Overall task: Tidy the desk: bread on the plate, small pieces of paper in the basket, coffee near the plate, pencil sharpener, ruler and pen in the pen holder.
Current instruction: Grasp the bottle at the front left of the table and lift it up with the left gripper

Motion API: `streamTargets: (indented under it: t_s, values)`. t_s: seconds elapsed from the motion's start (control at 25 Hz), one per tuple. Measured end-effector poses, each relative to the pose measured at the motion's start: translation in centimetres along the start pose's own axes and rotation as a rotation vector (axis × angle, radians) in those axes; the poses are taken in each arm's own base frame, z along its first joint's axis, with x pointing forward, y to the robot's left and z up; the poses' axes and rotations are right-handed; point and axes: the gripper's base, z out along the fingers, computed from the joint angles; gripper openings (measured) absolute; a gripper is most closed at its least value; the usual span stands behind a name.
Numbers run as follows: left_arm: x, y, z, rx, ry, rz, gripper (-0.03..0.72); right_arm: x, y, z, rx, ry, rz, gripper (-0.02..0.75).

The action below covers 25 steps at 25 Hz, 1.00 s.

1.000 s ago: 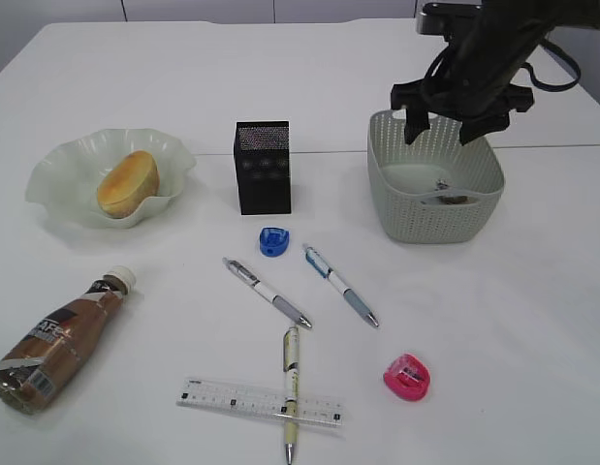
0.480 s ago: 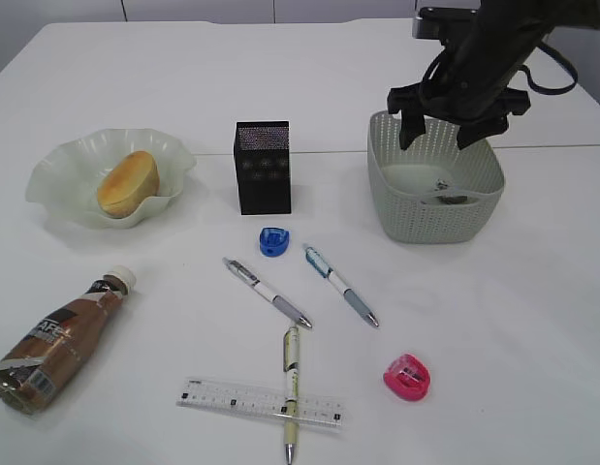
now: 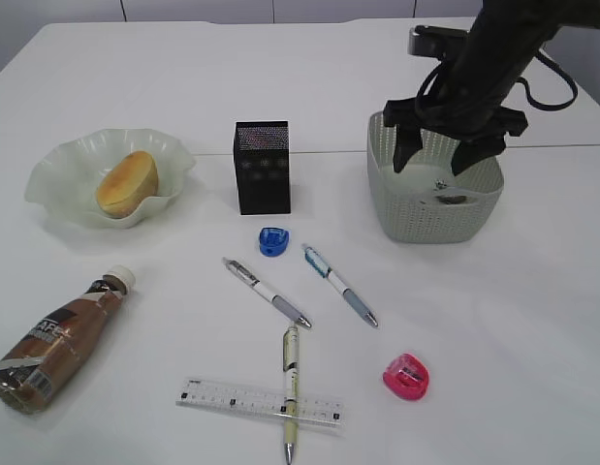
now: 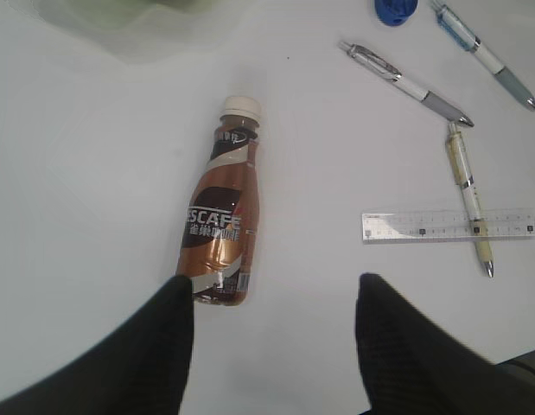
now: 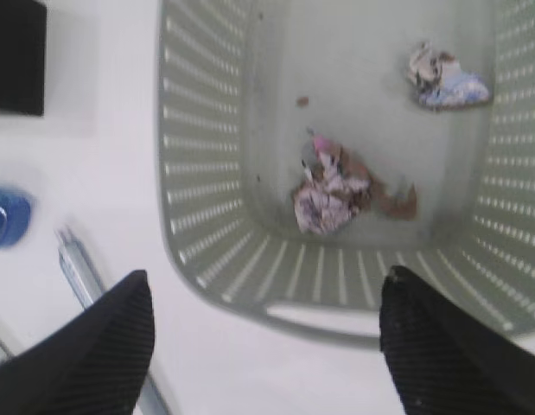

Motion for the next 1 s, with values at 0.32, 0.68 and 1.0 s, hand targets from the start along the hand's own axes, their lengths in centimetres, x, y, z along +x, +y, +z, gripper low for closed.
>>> streamTargets:
  t_s: [0.32,0.68,1.0]
  values:
    - [0.0,0.5,0.0,-0.054,0.001,0.027,0.433,1.4,0.0,-3.1,0.009,0.107,-0.052,0.586]
    - [-0.4,1.3,-0.1,-0.144,-0.042,0.076,0.433,7.3,-0.9,-9.0,0.052,0.147,-0.098,0.585]
    - [-1.3,1.6,2.1,-0.145,0.003,0.082,0.435,14.5,-2.3,-10.1,0.065,0.258,-0.129,0.585]
